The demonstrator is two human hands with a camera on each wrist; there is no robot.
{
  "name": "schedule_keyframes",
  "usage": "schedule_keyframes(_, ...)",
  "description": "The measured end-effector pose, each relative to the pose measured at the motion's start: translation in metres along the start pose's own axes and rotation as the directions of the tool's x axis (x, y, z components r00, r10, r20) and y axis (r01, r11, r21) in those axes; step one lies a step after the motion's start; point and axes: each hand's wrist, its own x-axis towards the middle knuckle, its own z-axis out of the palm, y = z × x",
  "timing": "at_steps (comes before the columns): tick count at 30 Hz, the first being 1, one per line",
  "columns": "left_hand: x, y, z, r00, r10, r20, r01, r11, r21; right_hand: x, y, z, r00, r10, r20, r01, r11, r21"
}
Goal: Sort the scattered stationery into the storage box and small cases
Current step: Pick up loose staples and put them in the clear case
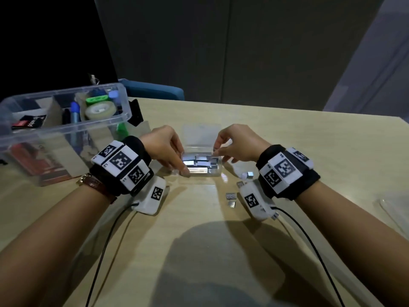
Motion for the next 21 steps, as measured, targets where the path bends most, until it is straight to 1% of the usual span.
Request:
schedule_keyframes(2, -0.002, 0.0, 0.001, 1.0, 0.007, -0.004, -0.007, 1.0, -0.006, -0.003, 0.003, -0.005, 0.992, -0.044, -0.119, 0.022, 0.983, -0.183)
schedule_keyframes(3, -0.003, 0.0, 0.001, 0.999, 0.015, -0.029, -0.014, 1.0, 0.004, -0.005, 0.004, -0.008, 0.986, -0.074, -0.148, 0.039, 0.973, -0.227)
schedule_keyframes(4, -0.003, 0.001, 0.002, 0.998, 0.023, -0.052, -0.022, 1.0, 0.019, -0.006, 0.004, -0.01, 0.986, -0.1, -0.13, 0.069, 0.973, -0.221)
schedule_keyframes(6, -0.004, 0.003, 0.004, 0.997, 0.039, -0.069, -0.035, 0.998, 0.059, -0.009, 0.002, -0.012, 0.991, -0.134, -0.026, 0.126, 0.971, -0.205)
schedule_keyframes(8, -0.005, 0.004, 0.006, 0.996, 0.049, -0.077, -0.039, 0.991, 0.128, -0.011, -0.002, -0.011, 0.989, -0.142, 0.045, 0.149, 0.955, -0.256)
schedule_keyframes(12, -0.006, 0.006, 0.009, 0.992, 0.067, -0.105, -0.042, 0.972, 0.231, -0.008, -0.007, -0.006, 0.985, -0.154, 0.083, 0.172, 0.937, -0.304)
schedule_keyframes(17, -0.006, 0.011, 0.007, 0.992, 0.073, -0.108, -0.049, 0.977, 0.206, -0.001, -0.014, -0.002, 0.984, -0.147, 0.103, 0.174, 0.916, -0.36)
schedule_keyframes(21, -0.007, 0.011, 0.004, 0.993, 0.076, -0.086, -0.062, 0.986, 0.152, 0.007, -0.019, -0.001, 0.983, -0.069, 0.173, 0.13, 0.918, -0.373)
